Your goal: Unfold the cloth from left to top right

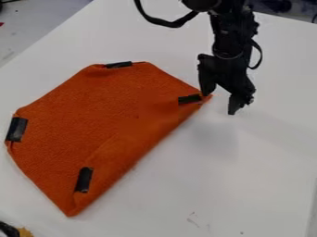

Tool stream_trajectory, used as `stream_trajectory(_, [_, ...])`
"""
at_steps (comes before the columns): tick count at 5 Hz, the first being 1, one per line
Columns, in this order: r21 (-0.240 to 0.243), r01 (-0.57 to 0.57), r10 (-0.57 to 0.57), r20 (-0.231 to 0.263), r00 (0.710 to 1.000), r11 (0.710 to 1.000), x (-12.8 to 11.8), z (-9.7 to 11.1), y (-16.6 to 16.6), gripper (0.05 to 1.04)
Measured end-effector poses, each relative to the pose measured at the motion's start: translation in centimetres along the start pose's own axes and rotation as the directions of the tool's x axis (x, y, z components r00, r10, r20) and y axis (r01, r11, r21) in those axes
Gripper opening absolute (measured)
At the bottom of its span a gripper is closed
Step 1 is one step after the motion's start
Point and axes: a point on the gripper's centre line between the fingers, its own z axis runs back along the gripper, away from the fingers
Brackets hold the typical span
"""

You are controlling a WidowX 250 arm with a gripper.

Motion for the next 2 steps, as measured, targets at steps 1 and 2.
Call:
stream_trajectory(1, [0.042,0.022,-0.02,-0.046,0.999,0.999,0.19,0.71,-0.94,0.999])
stream_trajectory(2, [0.055,0.032,-0.029,-0.054,0.998,0.998,0.92,1.52,-1.33,0.999])
